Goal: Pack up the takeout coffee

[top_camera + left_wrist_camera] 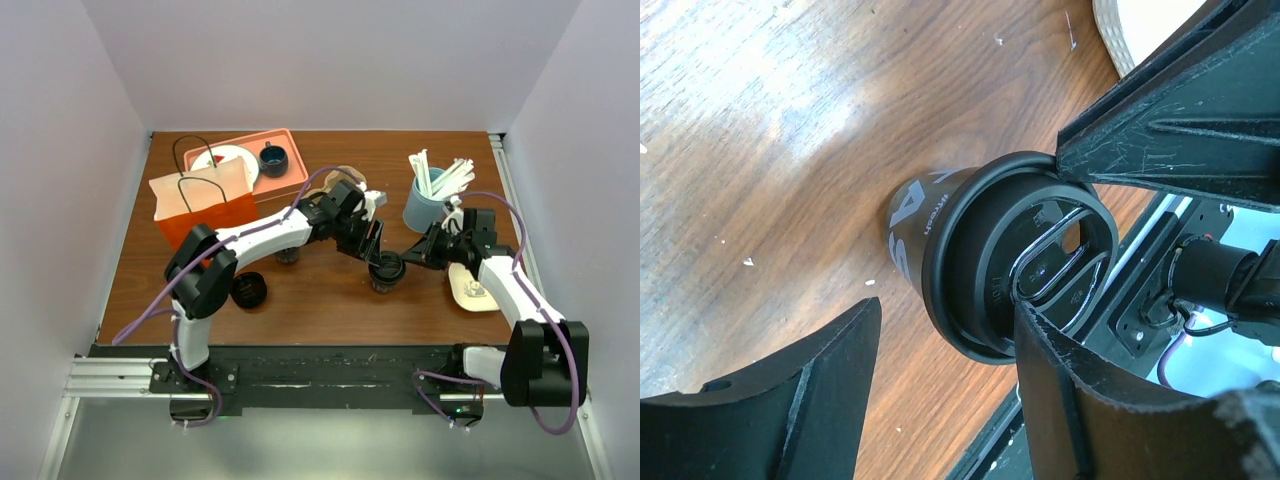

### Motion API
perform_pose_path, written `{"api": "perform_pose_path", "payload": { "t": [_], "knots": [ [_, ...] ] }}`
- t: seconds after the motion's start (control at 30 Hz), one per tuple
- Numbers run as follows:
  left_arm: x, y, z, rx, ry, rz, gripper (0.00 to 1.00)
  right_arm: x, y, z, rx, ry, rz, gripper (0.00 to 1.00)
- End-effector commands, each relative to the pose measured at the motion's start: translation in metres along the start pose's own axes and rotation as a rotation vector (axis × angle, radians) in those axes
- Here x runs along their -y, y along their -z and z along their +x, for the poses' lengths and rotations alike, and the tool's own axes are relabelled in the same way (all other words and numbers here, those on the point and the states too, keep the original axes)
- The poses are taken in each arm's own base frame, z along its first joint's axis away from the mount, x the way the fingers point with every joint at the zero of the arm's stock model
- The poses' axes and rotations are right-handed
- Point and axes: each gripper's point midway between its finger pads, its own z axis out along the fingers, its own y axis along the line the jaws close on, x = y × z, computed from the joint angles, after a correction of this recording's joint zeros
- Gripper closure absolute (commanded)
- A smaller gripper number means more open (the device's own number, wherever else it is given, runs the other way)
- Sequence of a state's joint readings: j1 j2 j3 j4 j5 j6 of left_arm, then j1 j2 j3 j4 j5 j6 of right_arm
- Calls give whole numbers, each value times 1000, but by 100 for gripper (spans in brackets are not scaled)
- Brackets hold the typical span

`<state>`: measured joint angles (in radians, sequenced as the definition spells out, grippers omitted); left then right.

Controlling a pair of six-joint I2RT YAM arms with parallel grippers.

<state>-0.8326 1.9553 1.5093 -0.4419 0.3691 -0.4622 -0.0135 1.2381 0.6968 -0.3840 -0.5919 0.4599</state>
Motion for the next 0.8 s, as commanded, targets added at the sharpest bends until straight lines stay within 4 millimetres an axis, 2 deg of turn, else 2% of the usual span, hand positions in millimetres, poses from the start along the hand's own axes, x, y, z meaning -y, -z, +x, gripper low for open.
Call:
{"api": "perform_pose_path", "payload": {
  "t": [0.0,0.17,0.33,0.47,0.57,0.6,0.63,0.67,0.7,0.77],
  "knots": [
    [-61,-17,50,-122,20,-214,41,61,-16,63,-96,-182,203,93],
    [-68,-18,64,-142,33,-229,41,57,-19,68,-48,-183,136,95],
    [-70,-18,66,-138,33,-233,41,62,-20,87,-48,-250,121,97],
    [-71,-18,68,-136,36,-234,41,60,-20,87,-42,-261,115,98],
    [-62,-14,55,-104,27,-214,41,45,-12,68,-22,-225,97,90],
    [-57,-10,51,-97,26,-204,41,29,-5,44,17,-176,79,87],
    [-53,-8,46,-88,24,-194,40,24,1,38,15,-171,92,82],
    [-43,-2,33,-61,14,-179,38,16,6,28,30,-154,87,79],
    [-38,2,24,-43,12,-170,37,-3,17,2,83,-103,64,77],
    [-20,14,0,10,1,-128,34,-13,28,-12,99,-81,83,73]
  ]
}}
